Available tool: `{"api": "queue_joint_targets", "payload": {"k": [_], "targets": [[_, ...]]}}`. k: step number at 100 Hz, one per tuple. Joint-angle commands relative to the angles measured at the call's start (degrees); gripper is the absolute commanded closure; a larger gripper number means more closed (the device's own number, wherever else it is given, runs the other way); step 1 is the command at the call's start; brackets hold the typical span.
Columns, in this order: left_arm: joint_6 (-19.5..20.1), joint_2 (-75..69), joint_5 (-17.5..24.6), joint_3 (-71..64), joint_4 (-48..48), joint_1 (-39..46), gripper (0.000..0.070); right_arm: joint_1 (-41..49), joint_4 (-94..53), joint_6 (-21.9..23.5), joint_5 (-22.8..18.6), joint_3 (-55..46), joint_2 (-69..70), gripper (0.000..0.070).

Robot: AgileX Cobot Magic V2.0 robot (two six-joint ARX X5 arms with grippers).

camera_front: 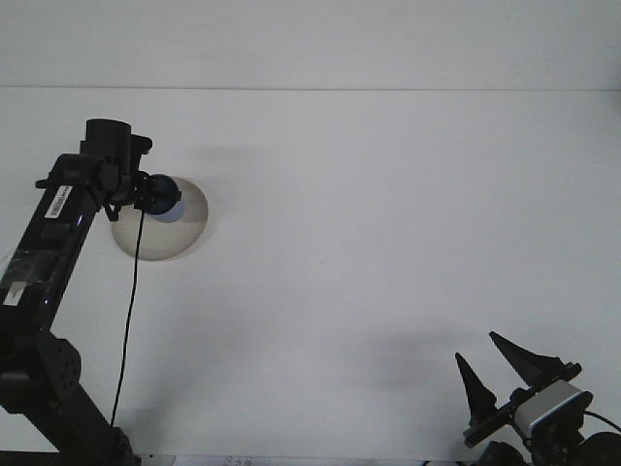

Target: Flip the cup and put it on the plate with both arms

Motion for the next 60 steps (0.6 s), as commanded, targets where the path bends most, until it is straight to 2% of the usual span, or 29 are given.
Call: {"api": "queue_joint_targets", "payload": {"k": [1, 45, 53, 56, 60], "targets": [[0.17, 2.34, -0.07, 1.66, 0.92, 0.68, 0.0694, 0.5, 0.15, 1.29, 0.0, 0.24, 0.04, 0.0286], [0.24, 6.54, -0.07, 1.66, 0.92, 1.99, 0.0692, 0.5, -0.46, 1.51, 0.02, 0.24, 0.04, 0.0286], [0.11, 6.56, 0.0, 1.66, 0.96, 1.99, 0.0656, 0.5, -0.46, 1.51, 0.02, 0.24, 0.04, 0.0286], [-0.07, 6.56, 0.0, 1.66, 0.96, 1.99, 0.0613, 0.5, -0.44, 1.51, 0.02, 0.24, 0.04, 0.0286], [-0.31, 6.56, 0.0, 1.66, 0.92, 1.99, 0.052, 0.5, -0.44, 1.53, 0.02, 0.24, 0.04, 0.0286]]}}
